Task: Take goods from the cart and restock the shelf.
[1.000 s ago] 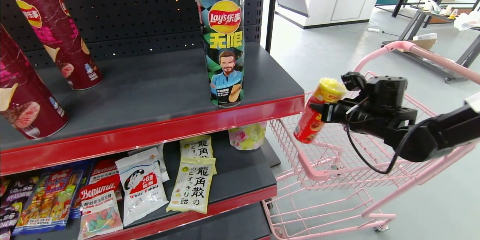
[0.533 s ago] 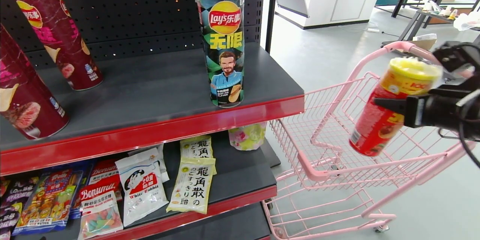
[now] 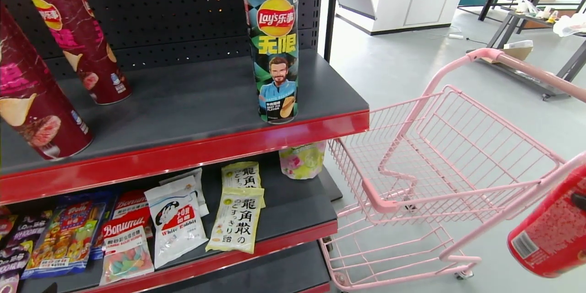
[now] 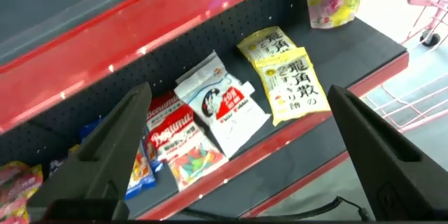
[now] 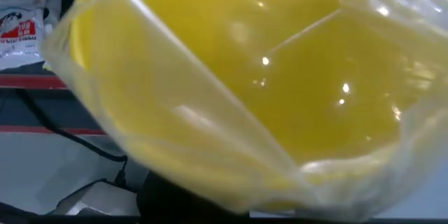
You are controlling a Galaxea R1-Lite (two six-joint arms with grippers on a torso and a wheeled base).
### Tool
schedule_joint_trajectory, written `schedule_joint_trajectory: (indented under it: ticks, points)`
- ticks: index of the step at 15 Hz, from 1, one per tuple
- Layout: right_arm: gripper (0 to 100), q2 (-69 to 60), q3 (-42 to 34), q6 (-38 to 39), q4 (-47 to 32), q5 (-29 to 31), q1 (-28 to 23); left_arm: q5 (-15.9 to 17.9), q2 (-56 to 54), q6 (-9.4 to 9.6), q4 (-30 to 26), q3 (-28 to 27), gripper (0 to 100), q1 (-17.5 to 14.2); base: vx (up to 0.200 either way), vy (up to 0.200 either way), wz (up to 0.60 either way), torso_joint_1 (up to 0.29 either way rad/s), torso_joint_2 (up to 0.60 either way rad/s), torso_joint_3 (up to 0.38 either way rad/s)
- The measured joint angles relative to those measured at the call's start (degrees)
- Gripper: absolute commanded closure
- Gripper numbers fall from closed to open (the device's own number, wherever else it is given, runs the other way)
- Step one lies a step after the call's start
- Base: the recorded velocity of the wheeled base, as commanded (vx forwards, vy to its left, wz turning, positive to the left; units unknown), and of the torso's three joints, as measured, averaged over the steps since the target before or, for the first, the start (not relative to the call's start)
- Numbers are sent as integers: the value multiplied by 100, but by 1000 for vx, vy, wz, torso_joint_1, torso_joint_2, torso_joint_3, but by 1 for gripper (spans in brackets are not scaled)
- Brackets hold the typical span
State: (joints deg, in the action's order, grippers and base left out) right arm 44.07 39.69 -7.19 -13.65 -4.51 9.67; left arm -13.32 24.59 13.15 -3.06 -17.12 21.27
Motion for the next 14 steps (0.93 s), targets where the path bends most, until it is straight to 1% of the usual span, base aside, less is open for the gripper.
schedule_joint_trajectory:
  ticks: [1, 3, 6, 8, 14]
  points:
    - [100, -132, -26, -9, -5, 0, -5, 0, -9, 33, 0, 0, 0, -2, -200, 0, 0, -12, 7, 7]
    - [100, -286, -54, -11, -6, 5, -11, 0, -20, 37, 0, -2, 0, -2, -200, 0, 0, 2, -5, 9]
    - [100, -367, -83, -17, -24, 6, -11, 5, -61, 59, -2, -2, 0, -2, 0, 0, 0, 29, -115, -85]
    - [100, -400, -135, -28, 13, 6, -11, 6, -117, 113, -2, 0, 0, 0, 0, 0, 0, 149, -418, -285]
    - [100, -400, -135, -123, 41, -16, 6, 16, -227, 129, -2, 6, 0, 0, 0, 0, 0, 203, -567, -360]
